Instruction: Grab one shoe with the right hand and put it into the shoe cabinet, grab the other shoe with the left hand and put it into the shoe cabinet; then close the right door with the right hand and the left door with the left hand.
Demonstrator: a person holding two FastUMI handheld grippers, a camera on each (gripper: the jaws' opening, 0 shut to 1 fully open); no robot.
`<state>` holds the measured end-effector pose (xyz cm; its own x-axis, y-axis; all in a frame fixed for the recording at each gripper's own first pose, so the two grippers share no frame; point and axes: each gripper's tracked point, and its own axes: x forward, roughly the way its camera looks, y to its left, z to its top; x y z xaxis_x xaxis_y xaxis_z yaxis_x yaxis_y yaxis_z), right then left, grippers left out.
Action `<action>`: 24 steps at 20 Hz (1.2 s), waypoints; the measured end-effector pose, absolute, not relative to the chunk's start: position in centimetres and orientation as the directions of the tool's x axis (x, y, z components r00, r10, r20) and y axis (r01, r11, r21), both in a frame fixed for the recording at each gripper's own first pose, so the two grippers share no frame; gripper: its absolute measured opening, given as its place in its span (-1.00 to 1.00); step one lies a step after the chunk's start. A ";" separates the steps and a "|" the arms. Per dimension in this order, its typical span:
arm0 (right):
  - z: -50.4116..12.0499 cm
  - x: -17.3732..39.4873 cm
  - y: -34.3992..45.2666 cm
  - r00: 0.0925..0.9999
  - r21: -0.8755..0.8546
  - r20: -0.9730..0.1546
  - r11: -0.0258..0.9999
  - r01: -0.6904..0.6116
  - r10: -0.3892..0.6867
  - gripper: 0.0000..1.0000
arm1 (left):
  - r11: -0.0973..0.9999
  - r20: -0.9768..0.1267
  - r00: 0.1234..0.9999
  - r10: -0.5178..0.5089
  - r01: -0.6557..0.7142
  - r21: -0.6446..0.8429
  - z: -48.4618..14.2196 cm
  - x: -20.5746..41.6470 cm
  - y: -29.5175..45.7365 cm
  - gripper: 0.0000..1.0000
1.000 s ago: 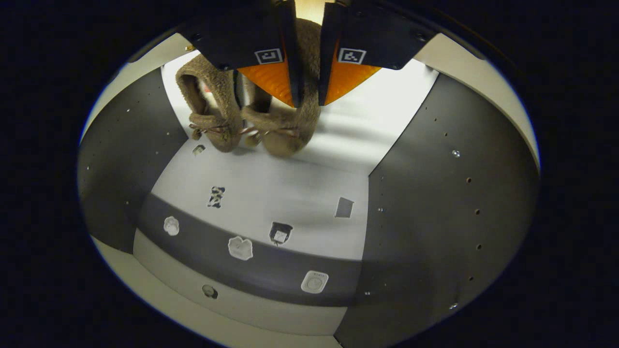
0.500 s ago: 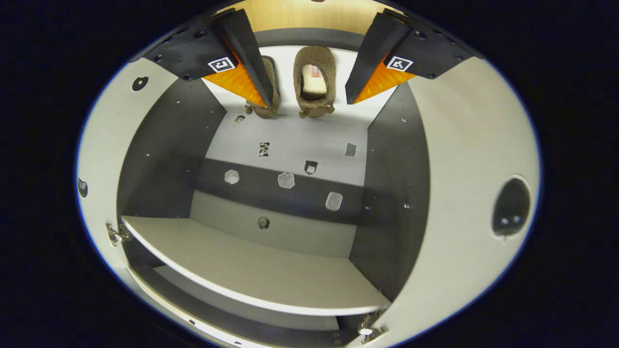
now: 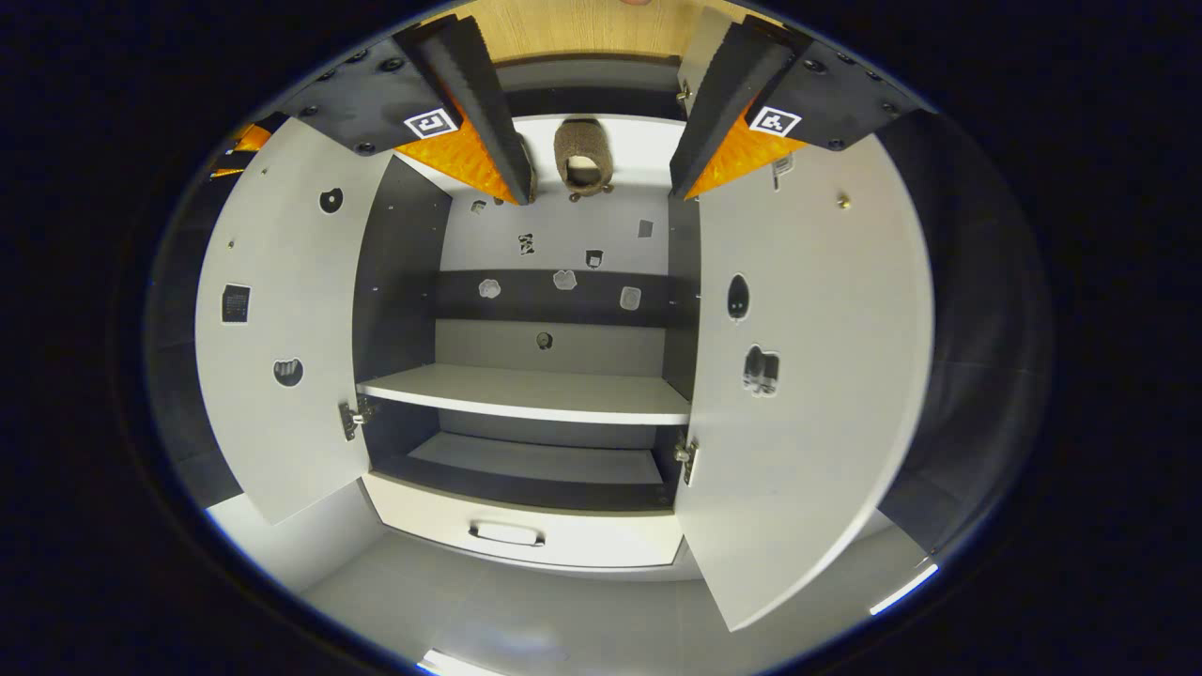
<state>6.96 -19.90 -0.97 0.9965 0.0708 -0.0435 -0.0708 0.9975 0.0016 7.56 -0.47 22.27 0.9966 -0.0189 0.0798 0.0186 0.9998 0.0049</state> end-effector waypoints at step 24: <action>-1.9 10.4 -6.6 1.000 0.001 0.002 1.000 0.004 -0.004 0.79 | 0.994 0.032 0.993 0.112 -0.112 -0.021 14.7 -0.4 23.5 0.94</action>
